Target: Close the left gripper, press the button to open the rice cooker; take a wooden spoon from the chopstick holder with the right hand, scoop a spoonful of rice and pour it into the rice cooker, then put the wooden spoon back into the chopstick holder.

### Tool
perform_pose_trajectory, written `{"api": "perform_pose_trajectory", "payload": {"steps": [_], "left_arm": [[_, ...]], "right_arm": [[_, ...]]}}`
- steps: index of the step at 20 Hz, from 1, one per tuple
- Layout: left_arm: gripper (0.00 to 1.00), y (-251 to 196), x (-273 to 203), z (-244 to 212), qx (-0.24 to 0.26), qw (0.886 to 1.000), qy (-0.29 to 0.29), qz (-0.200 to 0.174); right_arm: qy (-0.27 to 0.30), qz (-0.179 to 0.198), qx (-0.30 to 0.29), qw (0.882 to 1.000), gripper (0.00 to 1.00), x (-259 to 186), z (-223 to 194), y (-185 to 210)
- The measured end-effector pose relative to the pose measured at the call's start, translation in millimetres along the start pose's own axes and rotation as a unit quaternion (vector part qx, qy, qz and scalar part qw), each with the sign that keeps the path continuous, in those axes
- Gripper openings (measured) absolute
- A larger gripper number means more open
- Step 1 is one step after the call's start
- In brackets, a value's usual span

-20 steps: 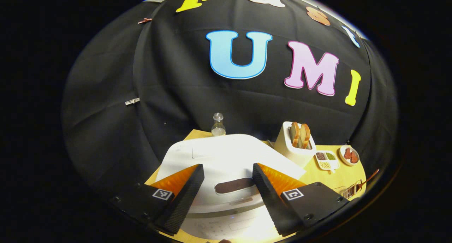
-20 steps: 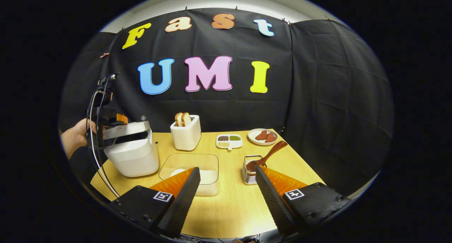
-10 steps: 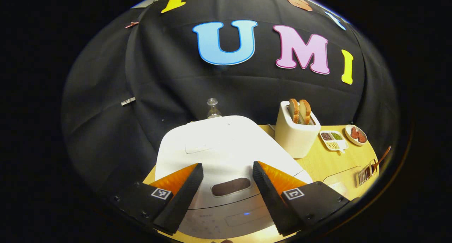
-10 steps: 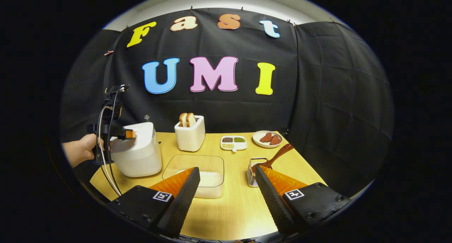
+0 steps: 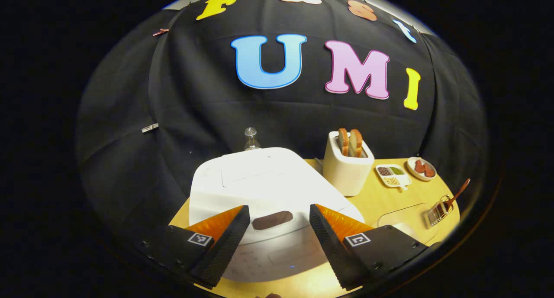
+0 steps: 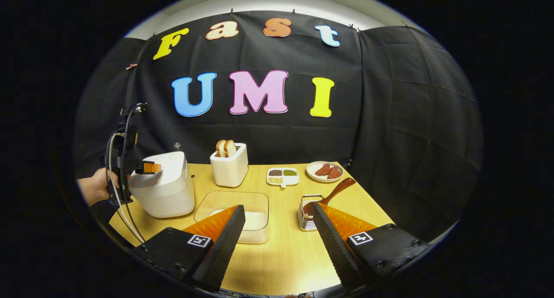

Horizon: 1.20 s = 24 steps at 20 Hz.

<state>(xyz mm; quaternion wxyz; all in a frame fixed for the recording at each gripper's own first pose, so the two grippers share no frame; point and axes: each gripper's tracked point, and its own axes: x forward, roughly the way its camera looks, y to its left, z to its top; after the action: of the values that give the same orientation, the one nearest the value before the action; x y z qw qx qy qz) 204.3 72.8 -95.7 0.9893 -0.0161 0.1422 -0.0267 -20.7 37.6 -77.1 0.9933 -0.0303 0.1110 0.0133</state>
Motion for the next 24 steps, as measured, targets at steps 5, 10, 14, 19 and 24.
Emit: {"api": "perform_pose_trajectory", "payload": {"steps": [5,10,14,19,24], "left_arm": [[0.95,-35.0,-100.9,32.9,-0.021,0.998,-0.065,-0.015],[0.95,-77.1,-185.7,39.6,-0.058,0.995,-0.078,-0.027],[0.95,-83.7,-225.0,49.5,-0.035,0.994,-0.106,-0.009],[0.95,-92.1,-242.1,55.4,-0.041,0.993,-0.114,-0.004],[0.95,-91.2,-242.5,52.5,-0.044,0.993,-0.112,0.003]], "right_arm": [[-0.032,0.054,0.007,0.998,0.99,40.4,38.9,6.6],[-0.102,0.063,-0.004,0.993,0.99,52.6,97.7,-11.5],[-0.109,0.057,-0.013,0.992,0.99,41.4,110.4,-31.4],[-0.1,0.032,0.006,0.994,1.0,23.9,106.8,-59.1],[-0.064,0.043,0.003,0.997,0.98,35.3,93.7,-55.8]]}}
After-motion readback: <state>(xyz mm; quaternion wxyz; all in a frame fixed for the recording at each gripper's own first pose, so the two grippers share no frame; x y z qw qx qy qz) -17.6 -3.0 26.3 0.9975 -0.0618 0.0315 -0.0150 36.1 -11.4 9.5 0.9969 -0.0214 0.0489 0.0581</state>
